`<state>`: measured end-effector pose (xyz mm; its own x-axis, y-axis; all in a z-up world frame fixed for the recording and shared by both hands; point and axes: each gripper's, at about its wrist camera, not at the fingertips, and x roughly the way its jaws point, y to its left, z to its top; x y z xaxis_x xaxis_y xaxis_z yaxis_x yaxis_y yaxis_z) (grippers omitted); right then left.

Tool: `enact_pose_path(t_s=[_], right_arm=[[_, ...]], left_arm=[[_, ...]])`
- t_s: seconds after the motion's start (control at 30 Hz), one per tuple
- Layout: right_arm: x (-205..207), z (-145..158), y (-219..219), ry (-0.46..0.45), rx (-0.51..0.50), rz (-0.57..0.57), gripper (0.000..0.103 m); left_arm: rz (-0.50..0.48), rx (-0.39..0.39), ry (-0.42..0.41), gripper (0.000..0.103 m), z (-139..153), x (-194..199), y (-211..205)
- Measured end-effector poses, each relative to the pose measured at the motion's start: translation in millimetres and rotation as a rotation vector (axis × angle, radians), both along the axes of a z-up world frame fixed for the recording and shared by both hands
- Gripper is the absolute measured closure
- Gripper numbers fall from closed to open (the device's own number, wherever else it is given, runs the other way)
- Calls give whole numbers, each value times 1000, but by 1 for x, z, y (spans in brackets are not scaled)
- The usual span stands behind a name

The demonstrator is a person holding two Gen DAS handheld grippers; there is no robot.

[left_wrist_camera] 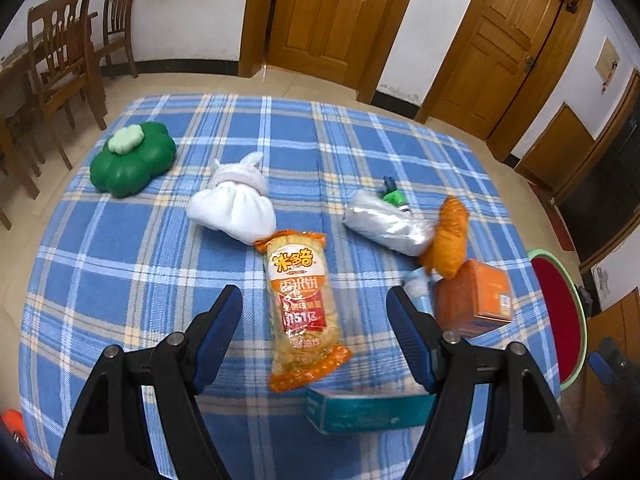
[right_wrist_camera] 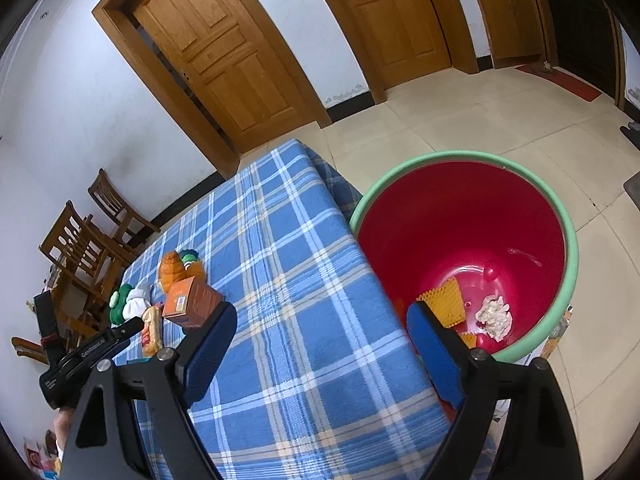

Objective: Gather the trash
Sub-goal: 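Move both open grippers back over the items on the table, then grasp the orange-and-white snack bag with the left gripper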

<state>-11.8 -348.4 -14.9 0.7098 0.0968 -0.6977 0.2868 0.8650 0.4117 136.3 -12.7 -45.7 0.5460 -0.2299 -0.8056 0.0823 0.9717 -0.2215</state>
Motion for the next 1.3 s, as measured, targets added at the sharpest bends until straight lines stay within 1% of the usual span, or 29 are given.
enact_pose_path(t_s=[0.27,0.33,0.53,0.6,0.67,0.7,0.77,0.9,1.03,1.17,1.3], right_arm=[[11,-4,13,25,-7,33,13],[15,-6,17,33,-4,46,13],[26,-8,29,46,-13,80,13],[31,-8,34,49,-18,95,13],[37,-7,40,52,-26,114,13],[40,-7,43,53,-29,123,13],[45,-7,49,55,-32,137,13],[56,-4,64,55,-44,172,13],[68,-2,77,56,-57,205,13],[80,1,89,56,-69,235,13],[96,4,106,53,-90,270,13]], left_arm=[[-7,1,53,29,-20,13,1],[-8,3,55,30,-24,15,1],[-9,51,34,38,-28,17,-1],[-4,62,27,41,-28,17,-1],[2,72,17,48,-28,16,-1],[5,69,10,51,-28,15,0],[5,59,4,61,-28,14,2],[5,20,-4,62,-28,10,7],[-5,-37,-17,63,-25,5,13],[-19,-72,-67,63,-9,-1,16],[-18,-87,-116,63,9,-1,20]])
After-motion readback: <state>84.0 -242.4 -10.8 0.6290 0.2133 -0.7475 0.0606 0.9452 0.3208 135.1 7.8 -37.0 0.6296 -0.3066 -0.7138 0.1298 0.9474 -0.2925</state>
